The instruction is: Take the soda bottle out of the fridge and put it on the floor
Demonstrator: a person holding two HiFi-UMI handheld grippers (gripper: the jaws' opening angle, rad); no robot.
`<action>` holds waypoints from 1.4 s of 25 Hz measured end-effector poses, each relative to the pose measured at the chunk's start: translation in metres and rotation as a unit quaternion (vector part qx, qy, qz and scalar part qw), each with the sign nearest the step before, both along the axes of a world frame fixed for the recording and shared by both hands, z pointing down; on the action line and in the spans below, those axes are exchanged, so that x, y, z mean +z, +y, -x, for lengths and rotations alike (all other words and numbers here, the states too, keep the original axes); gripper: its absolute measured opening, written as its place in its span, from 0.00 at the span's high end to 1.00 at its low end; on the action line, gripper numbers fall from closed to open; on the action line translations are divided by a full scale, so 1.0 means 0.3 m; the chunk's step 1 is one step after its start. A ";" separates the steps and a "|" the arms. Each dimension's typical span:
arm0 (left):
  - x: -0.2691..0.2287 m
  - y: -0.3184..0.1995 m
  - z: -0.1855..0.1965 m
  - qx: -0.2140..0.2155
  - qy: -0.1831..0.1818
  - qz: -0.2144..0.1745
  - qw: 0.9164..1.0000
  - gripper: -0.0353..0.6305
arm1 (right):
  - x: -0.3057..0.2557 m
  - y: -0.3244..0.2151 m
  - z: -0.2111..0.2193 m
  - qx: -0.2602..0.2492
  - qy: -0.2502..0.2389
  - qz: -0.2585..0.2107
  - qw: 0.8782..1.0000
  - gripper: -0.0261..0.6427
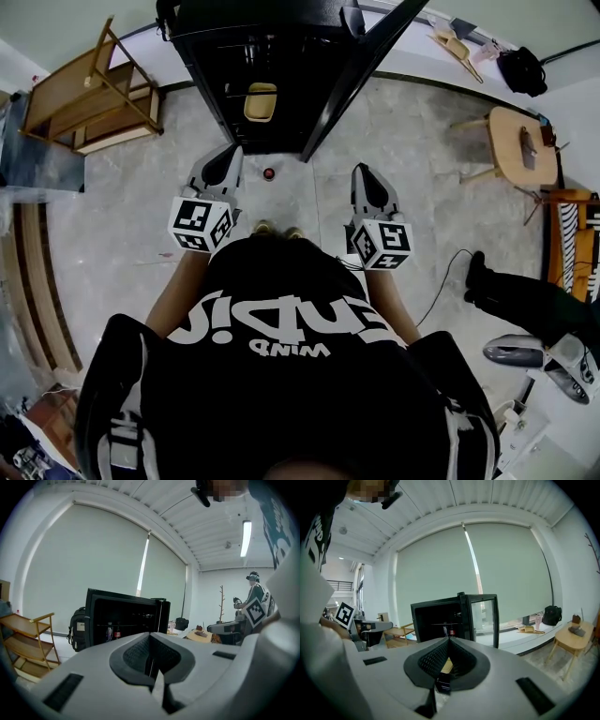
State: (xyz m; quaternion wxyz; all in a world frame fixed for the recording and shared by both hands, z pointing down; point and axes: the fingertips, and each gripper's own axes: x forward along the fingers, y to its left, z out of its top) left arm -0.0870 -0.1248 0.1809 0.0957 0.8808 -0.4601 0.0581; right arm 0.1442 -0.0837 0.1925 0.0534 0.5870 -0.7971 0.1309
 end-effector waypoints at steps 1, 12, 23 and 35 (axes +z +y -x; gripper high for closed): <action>0.003 -0.001 0.000 -0.003 0.000 -0.001 1.000 0.94 | 0.000 0.001 -0.003 0.002 -0.001 -0.001 1.000 0.93; 0.024 0.027 0.008 -0.014 -0.006 0.004 1.000 0.94 | 0.008 0.013 0.013 0.007 0.002 -0.002 1.000 0.93; 0.047 0.047 -0.002 -0.017 -0.006 0.010 1.000 0.94 | 0.025 0.019 0.026 0.005 0.014 0.001 1.000 0.93; 0.063 0.067 0.002 -0.019 -0.002 0.023 1.000 0.94 | 0.034 0.033 0.042 -0.003 0.008 0.005 1.000 0.93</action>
